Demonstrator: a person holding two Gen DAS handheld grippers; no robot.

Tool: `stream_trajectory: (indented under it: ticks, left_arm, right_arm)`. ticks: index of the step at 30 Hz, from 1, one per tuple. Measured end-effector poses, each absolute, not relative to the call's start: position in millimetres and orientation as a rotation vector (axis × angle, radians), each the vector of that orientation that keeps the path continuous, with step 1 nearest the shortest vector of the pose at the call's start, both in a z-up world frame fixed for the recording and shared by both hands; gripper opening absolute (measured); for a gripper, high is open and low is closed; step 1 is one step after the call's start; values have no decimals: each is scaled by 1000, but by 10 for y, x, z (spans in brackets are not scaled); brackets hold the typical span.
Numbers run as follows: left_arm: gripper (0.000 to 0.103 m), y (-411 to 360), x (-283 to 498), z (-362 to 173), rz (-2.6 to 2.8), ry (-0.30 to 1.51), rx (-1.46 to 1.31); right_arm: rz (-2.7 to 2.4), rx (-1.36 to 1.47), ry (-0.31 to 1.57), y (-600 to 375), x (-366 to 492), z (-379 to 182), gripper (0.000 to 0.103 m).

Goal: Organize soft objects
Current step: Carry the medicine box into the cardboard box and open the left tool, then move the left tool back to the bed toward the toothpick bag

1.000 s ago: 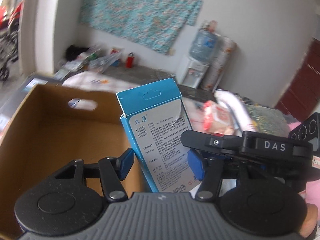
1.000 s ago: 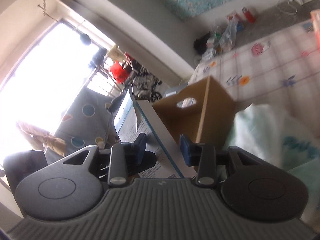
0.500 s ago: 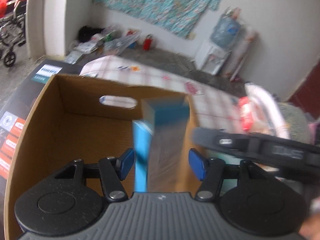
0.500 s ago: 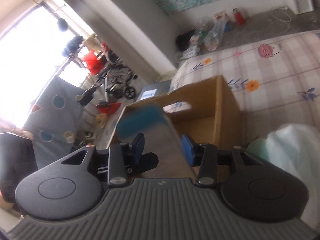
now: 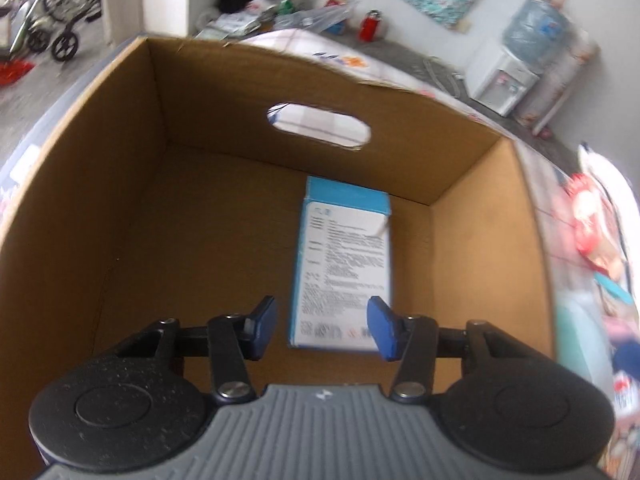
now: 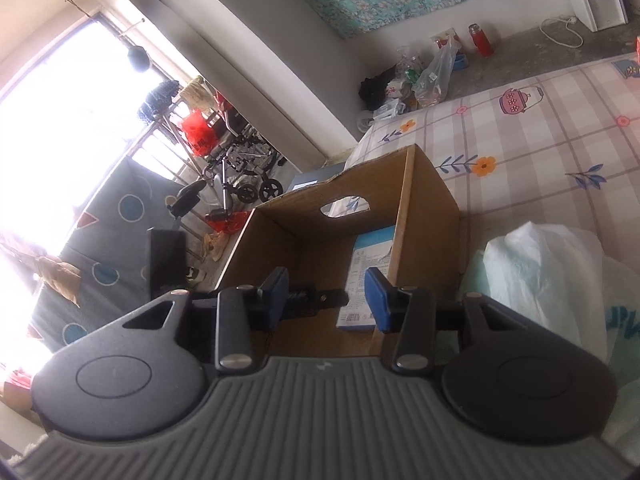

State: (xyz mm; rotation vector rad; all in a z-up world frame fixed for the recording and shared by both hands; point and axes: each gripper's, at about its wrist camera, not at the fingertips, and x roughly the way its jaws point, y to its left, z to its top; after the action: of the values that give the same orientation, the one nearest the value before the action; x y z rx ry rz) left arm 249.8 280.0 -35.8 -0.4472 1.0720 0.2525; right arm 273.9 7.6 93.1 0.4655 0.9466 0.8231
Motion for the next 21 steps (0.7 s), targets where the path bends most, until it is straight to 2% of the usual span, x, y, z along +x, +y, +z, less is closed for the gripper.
stream_trajectory:
  ticks: [4,21]
  left_arm:
    - [36,2878,2732,-567,267,1155,-495]
    - [38,2593,2935,-652,189,1111,-535]
  right_arm:
    - [828,488,963,9,2750,869,42]
    - [758,545,1005,-295,2807,623,44]
